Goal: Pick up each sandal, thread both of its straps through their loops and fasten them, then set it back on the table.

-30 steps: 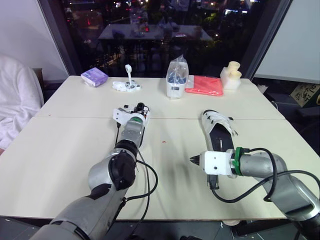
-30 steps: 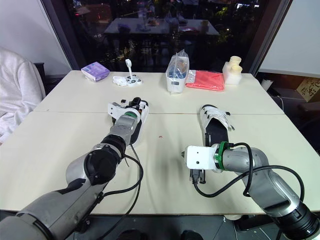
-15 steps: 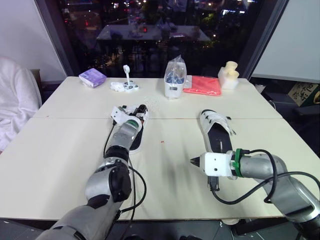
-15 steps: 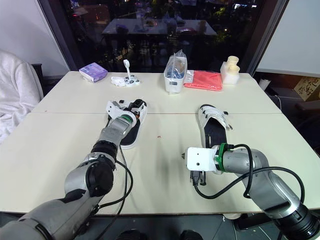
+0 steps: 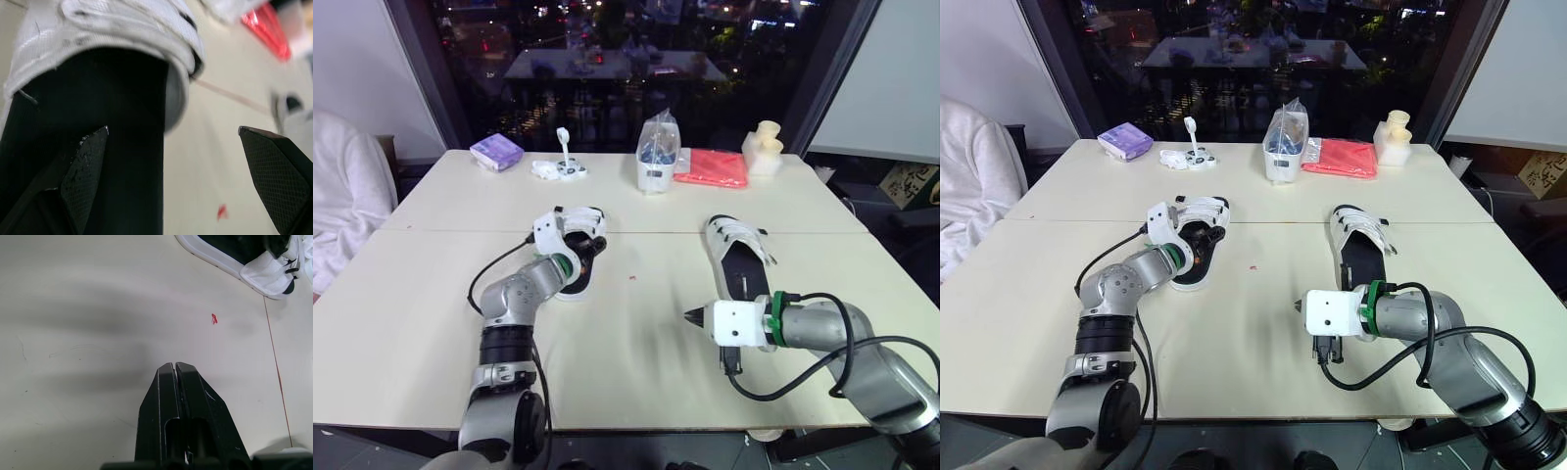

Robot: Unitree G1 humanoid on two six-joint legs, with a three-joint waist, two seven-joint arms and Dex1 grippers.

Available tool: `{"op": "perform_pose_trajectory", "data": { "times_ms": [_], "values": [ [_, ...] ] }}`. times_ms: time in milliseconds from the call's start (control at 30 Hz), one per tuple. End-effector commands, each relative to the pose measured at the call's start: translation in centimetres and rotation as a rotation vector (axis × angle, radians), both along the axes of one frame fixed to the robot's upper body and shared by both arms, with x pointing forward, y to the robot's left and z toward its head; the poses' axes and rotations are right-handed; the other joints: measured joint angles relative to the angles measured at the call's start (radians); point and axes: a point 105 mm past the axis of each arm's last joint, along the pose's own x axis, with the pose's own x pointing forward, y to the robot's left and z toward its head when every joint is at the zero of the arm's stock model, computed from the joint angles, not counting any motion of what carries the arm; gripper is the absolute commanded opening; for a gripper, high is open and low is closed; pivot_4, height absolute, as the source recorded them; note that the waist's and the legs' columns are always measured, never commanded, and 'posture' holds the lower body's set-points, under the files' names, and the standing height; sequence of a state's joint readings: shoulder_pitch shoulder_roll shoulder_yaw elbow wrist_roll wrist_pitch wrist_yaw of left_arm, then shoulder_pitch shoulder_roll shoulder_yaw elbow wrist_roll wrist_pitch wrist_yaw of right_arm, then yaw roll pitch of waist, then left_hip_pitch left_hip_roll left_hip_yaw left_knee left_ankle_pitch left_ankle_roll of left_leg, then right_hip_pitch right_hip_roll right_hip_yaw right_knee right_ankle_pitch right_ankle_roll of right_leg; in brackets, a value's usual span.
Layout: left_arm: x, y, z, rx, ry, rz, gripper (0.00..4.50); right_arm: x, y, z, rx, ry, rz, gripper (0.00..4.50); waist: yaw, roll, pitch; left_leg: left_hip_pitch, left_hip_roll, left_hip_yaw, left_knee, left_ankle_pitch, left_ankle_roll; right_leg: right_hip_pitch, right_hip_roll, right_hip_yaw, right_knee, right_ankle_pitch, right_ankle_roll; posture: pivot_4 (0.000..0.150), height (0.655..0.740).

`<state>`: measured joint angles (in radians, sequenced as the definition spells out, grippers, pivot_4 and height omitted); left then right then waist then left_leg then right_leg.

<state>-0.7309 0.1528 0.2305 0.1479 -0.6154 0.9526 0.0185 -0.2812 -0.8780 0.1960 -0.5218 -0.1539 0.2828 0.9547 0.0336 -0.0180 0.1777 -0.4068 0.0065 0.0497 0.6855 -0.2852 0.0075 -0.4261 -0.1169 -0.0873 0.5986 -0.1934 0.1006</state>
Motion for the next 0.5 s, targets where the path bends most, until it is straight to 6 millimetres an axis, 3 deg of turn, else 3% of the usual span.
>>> {"op": "perform_pose_trajectory", "data": {
  "times_ms": [33,233,400,500],
  "values": [
    [-1.7,0.4,4.1,0.044,-0.169,-0.128,4.45,0.3,-0.6,0.7,0.012,-0.03,-0.021,0.0,-0.002,0.0,0.0,0.0,0.0,0.0,0.0,0.0,0.0,0.0,0.0,0.0,0.0,0.0,0.0,0.15,0.74],
    [-6.1,1.0,6.3,0.116,-0.242,-0.411,4.45,1.0,-1.4,3.3,0.162,-0.011,-0.098,0.0,-0.006,0.0,0.0,0.0,0.001,-0.001,0.0,0.0,0.0,0.0,0.0,0.0,0.0,0.0,0.0,0.15,0.74],
    [-10.2,2.0,5.8,0.199,-0.216,-0.618,4.45,0.9,-2.3,5.3,0.299,0.06,-0.148,0.0,-0.013,0.001,0.0,0.0,0.003,-0.001,0.0,-0.001,0.001,0.0,0.0,0.0,0.0,0.0,-0.001,0.15,0.74],
    [-11.4,2.6,5.4,0.252,-0.214,-0.682,4.45,0.6,-3.1,5.7,0.313,0.102,-0.169,0.0,-0.016,0.001,0.0,0.0,0.003,-0.001,0.0,-0.003,0.004,0.0,0.0,0.0,0.0,-0.002,-0.004,0.15,0.74]
  ]
}}
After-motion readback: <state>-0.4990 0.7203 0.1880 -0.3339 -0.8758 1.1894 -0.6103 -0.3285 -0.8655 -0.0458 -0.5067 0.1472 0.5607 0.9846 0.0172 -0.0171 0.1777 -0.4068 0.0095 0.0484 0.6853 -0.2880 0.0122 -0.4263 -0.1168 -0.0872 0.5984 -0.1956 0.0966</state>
